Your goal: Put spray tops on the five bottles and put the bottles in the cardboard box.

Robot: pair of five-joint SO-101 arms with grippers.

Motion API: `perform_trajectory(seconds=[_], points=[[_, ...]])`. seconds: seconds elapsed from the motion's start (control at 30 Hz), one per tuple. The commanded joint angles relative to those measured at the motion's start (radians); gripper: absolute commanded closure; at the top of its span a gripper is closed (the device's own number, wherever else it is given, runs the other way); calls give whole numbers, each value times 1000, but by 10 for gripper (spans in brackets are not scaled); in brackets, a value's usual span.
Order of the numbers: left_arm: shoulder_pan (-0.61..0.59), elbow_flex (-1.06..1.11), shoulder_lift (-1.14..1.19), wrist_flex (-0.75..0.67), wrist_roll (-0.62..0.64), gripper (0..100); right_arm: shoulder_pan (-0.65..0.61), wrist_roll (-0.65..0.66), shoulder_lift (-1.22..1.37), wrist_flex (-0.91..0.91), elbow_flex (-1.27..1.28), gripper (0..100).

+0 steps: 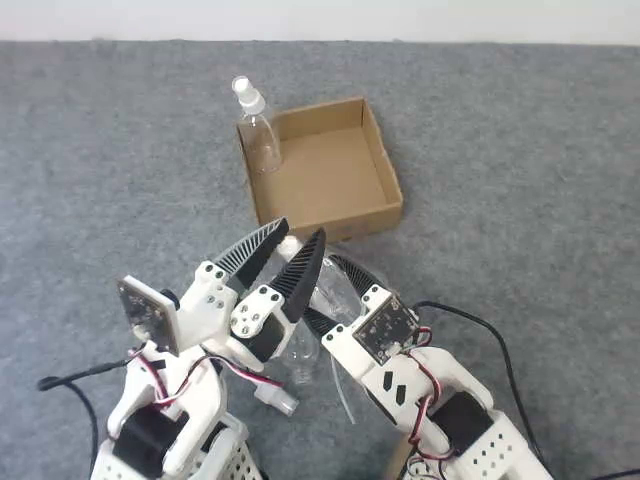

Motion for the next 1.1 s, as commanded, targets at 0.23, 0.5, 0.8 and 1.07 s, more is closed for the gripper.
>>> perform_trajectory(seconds=[0.23, 0.5, 0.8, 1.07], points=[[5, -74, -18, 52, -15, 939, 21, -11, -24, -25, 23, 992], [-117, -91, -18, 18, -14, 987, 21, -11, -24, -21, 23, 992], [-112, -36, -18, 15, -28, 987, 19, -6, -25, -36, 20, 992], [-57, 67, -18, -87, -123, 987, 16, -5, -24, -105, 21, 992]])
